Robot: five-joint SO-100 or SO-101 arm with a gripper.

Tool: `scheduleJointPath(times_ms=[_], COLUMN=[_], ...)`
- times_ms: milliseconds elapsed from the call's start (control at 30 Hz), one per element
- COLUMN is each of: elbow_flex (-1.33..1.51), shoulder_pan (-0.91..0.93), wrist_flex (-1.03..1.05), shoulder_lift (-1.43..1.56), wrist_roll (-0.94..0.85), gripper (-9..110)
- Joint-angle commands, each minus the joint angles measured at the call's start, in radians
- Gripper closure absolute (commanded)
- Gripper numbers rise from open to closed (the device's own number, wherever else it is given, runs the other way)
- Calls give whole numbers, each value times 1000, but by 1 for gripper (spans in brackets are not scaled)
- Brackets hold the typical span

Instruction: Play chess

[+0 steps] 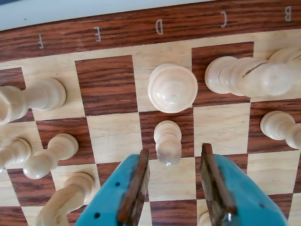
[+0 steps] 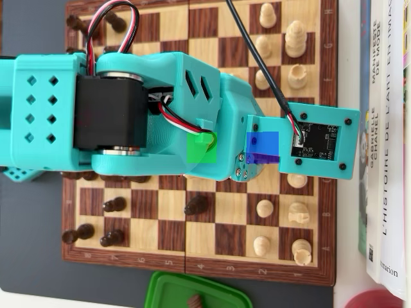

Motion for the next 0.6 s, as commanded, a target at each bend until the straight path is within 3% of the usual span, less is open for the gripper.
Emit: scheduleJointPath(times_ms=[0, 567], elbow_flex=[-75, -97], shoulder_pan=[9, 15], wrist_flex=[0, 3], shoulder_lift=[-3, -35], wrist_roll=[-11, -12], gripper=[86, 86])
